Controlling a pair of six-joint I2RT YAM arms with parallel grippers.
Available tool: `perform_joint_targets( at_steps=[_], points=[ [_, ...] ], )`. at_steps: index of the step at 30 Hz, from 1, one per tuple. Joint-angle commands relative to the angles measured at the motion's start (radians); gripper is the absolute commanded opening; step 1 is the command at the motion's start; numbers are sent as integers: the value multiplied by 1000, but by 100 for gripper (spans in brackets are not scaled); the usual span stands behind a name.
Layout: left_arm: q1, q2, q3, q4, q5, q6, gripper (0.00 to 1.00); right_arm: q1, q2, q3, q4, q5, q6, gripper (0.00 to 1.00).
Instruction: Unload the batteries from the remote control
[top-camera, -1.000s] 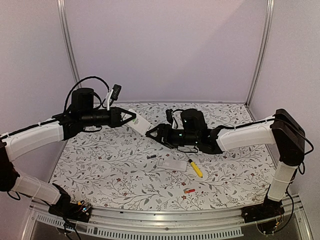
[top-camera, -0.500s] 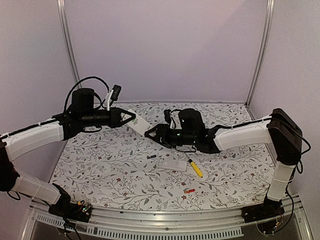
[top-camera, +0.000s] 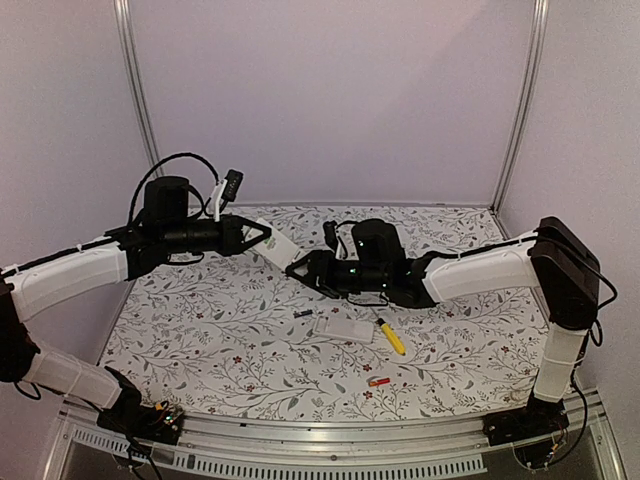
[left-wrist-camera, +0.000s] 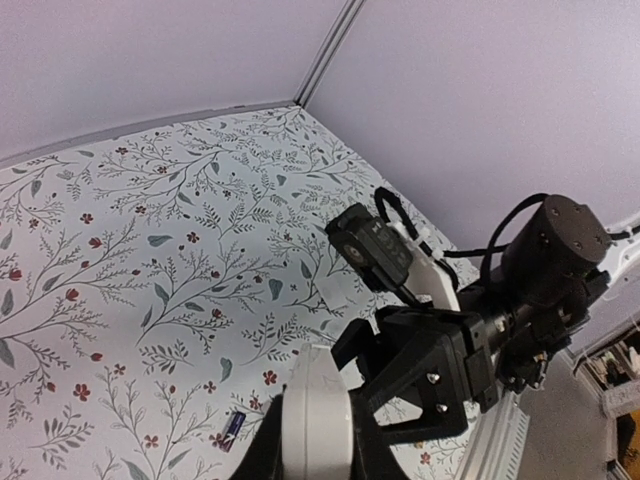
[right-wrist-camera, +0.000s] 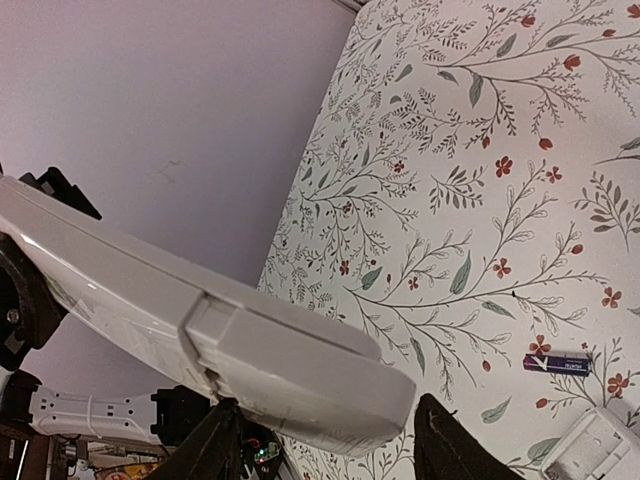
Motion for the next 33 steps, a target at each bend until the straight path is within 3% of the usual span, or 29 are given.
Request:
perform_joint_targets(
  at_steps=[1,7,12,20,33],
  points=[
    [-31,11,34,31,89,-11,0,1,37,33,5,19,13,57],
    [-38,18,36,28,95,-9,0,1,44,41,7,31,13,53],
    [-40,16,41,20,90,-5,0,-1,48,46,10,31,13,43],
    [-40,-18,44,-11,13,18,0,-5,42,19,10,34,17,33],
    [-7,-54,29,-4,-30,2,0,-16,-16,-96,9,60,33,32]
  ],
)
